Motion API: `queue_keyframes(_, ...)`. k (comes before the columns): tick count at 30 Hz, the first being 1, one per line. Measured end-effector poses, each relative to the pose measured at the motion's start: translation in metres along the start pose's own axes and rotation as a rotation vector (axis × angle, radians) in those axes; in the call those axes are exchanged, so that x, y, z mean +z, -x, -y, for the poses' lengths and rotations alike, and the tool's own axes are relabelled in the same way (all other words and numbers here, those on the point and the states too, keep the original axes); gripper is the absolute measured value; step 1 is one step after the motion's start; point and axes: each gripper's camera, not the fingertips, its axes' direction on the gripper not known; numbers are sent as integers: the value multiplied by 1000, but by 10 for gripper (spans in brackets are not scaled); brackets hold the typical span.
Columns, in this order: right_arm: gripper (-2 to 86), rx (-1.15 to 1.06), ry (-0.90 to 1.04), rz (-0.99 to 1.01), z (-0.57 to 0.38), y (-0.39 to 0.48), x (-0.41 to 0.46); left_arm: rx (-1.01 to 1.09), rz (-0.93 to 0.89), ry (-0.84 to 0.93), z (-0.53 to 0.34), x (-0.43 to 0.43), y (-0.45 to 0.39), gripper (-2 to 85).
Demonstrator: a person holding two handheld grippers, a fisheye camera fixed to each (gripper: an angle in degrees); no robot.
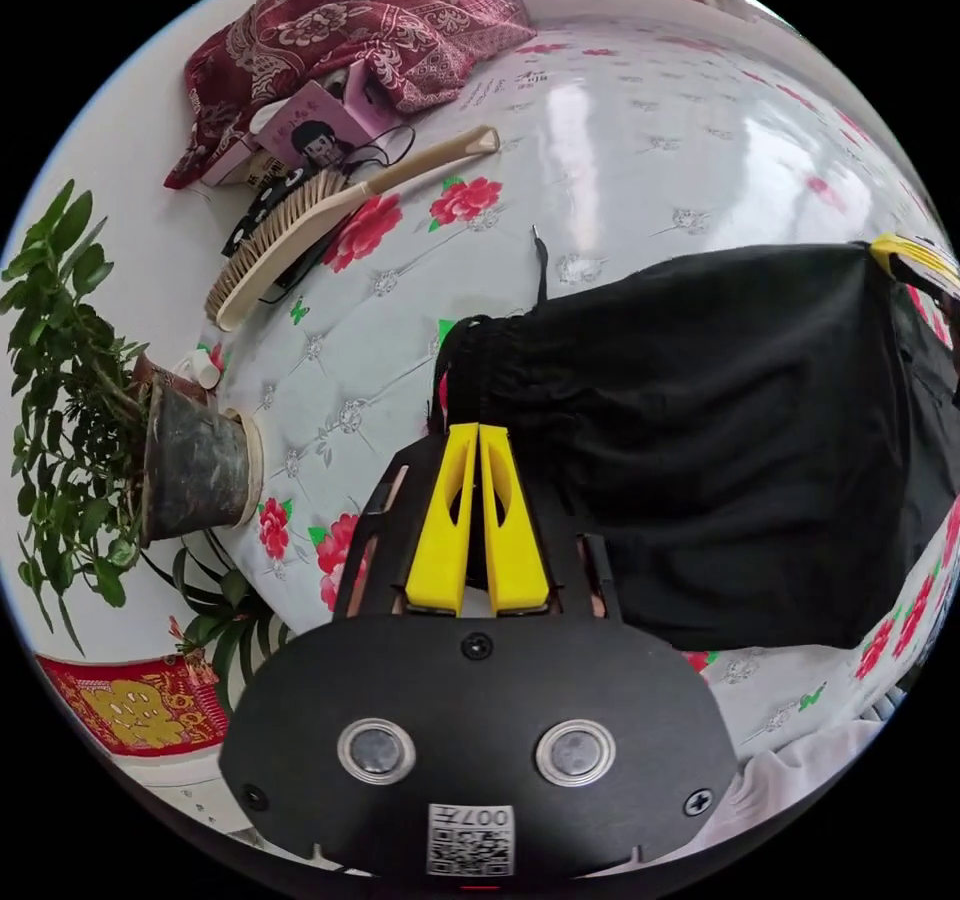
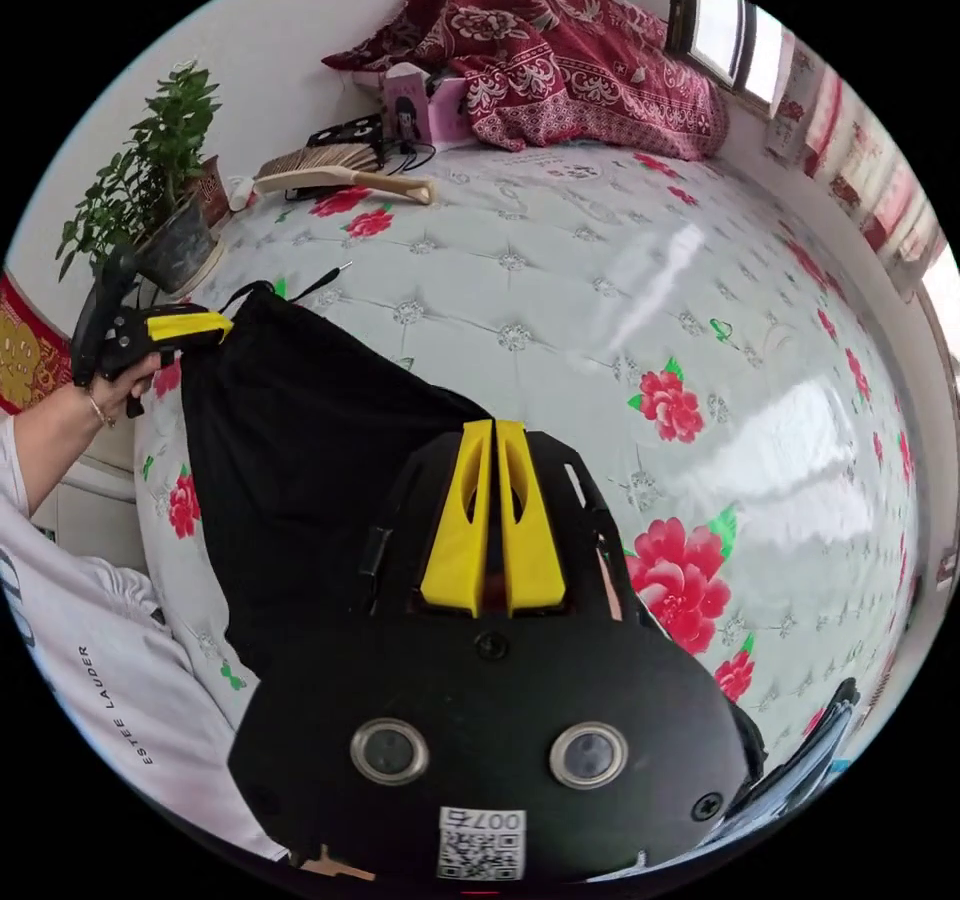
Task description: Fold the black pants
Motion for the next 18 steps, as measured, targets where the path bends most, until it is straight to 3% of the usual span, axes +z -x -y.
queue_keyframes(3, 1, 141, 146, 35, -5, -24, 32, -21, 35, 23, 4, 3, -3, -10)
queue_keyframes(8, 17, 262, -80, 70, -67, -52, -30, -15, 9, 38, 5, 6, 7, -10)
queue_keyframes(14, 37, 617, -293, 83, -248, -130, -117, -8, 31, 60, 6, 12, 16, -10)
queue_keyframes(18, 50, 1009, -446, 71, -413, -181, -167, 5, 57, 87, 8, 20, 25, -10)
